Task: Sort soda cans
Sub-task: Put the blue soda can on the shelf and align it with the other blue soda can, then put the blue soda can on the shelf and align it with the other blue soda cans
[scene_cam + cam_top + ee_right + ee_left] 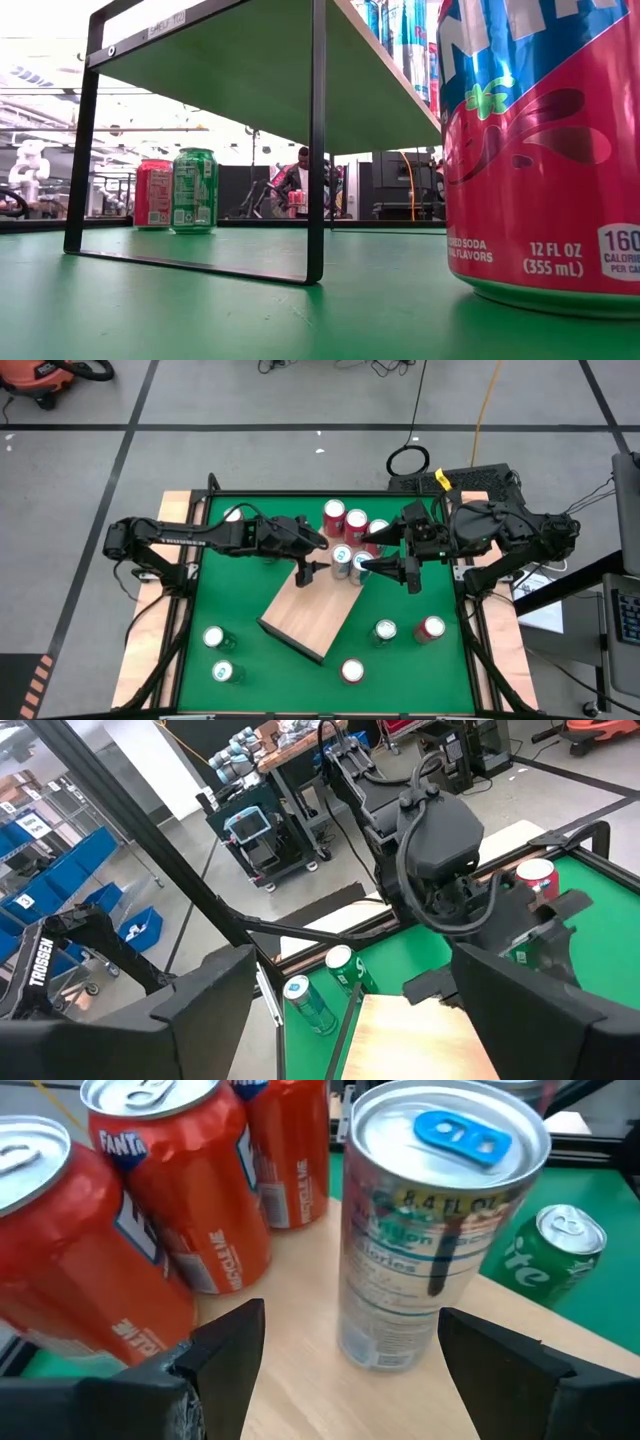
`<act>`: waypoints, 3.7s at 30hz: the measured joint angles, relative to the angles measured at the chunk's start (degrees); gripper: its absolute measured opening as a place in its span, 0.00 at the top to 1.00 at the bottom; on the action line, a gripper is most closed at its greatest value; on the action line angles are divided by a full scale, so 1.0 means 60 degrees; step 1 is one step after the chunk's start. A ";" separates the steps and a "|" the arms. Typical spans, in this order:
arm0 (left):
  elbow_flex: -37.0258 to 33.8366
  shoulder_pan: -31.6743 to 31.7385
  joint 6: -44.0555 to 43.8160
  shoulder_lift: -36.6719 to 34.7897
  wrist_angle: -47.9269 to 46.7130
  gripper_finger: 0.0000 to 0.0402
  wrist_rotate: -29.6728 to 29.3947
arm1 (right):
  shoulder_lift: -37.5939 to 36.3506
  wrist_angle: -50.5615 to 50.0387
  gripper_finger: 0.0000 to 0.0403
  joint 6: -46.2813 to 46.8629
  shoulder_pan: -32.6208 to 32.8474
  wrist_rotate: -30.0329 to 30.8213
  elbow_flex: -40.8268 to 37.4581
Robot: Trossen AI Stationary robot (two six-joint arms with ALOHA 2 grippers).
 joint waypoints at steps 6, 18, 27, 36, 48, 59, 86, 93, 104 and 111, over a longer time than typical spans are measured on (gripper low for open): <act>0.0011 -0.0160 -0.0783 -0.0497 -0.0990 0.27 0.0441 | 0.0000 -0.0217 0.19 0.0215 0.0117 -0.0015 0.0000; 0.0000 -0.2135 -0.1761 -0.0718 -0.1537 0.28 0.1273 | 0.0000 -0.0326 0.19 0.0058 0.0251 0.0027 0.0000; 0.0006 -0.2423 -0.1425 -0.0205 -0.0254 0.40 0.0672 | 0.0004 -0.0328 0.19 -0.0276 0.0244 0.0040 0.0000; -0.0008 -0.2119 -0.1345 0.0496 0.1059 0.51 0.0105 | 0.0004 -0.0329 0.19 -0.0288 0.0244 0.0027 0.0002; 0.0004 -0.1830 -0.0650 0.0739 0.1043 0.56 -0.1498 | 0.0004 -0.0402 0.19 -0.0214 0.0244 0.0011 0.0004; 0.0004 -0.1626 -0.0653 0.0739 0.0843 0.56 -0.1512 | 0.0004 -0.0402 0.19 -0.0144 0.0244 0.0007 0.0004; 0.0644 -0.2271 -0.2114 -0.0338 -0.0829 0.56 -0.0961 | 0.1523 -0.2989 0.36 0.2580 -0.2153 -0.0255 0.0004; 0.0632 -0.2341 -0.3046 -0.1388 -0.1651 0.56 -0.0351 | 0.1491 -0.3230 0.40 0.2243 -0.2667 -0.0311 0.0004; 0.0635 -0.3938 -0.6272 -0.3015 -0.5137 0.56 0.2900 | 0.1245 -0.3266 0.42 0.1569 -0.2626 -0.0743 0.0005; 0.0630 -0.6089 -0.7158 -0.3261 -0.5821 0.56 0.2053 | 0.1083 -0.3418 0.42 0.1406 -0.2581 -0.0748 0.0004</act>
